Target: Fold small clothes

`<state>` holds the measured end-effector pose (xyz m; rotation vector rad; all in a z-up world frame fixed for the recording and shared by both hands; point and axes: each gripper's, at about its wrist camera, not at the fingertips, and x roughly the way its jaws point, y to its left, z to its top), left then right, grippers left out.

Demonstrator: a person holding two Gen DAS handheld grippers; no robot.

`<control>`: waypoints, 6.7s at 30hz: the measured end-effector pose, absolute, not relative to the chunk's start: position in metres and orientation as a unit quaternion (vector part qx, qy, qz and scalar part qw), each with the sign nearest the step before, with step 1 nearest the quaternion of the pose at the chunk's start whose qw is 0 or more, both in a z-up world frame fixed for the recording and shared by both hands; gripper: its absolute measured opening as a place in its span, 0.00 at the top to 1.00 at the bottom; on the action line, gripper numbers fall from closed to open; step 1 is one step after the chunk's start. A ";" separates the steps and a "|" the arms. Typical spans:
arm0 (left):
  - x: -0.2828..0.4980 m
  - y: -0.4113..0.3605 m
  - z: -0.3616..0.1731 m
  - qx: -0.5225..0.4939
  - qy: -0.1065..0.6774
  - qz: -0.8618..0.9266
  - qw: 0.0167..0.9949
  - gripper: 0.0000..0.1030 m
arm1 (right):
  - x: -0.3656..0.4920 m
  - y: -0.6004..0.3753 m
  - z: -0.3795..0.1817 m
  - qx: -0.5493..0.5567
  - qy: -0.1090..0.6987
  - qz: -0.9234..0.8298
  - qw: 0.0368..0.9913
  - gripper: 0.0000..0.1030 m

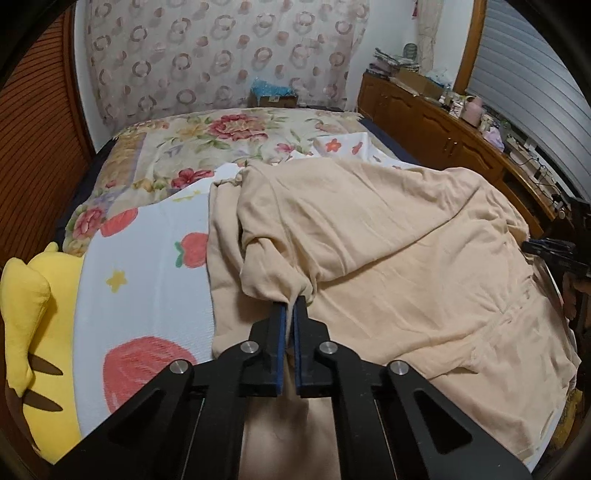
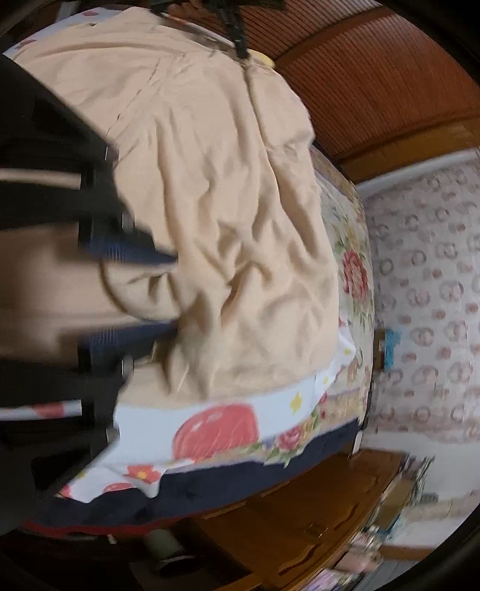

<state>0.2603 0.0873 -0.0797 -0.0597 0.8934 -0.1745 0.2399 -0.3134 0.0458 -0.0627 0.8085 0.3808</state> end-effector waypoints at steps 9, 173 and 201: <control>0.246 0.097 -0.045 -0.033 0.387 -0.079 0.918 0.96 | 0.227 -0.309 0.069 -0.053 0.342 0.188 0.919 0.98; 0.113 -0.112 0.006 0.031 0.327 -0.246 0.912 0.42 | 0.090 -0.341 -0.014 0.014 0.283 0.202 0.937 0.38; 0.097 -0.049 -0.033 -0.013 0.339 -0.186 0.922 0.42 | 0.099 -0.302 0.017 -0.067 0.254 0.262 0.929 0.92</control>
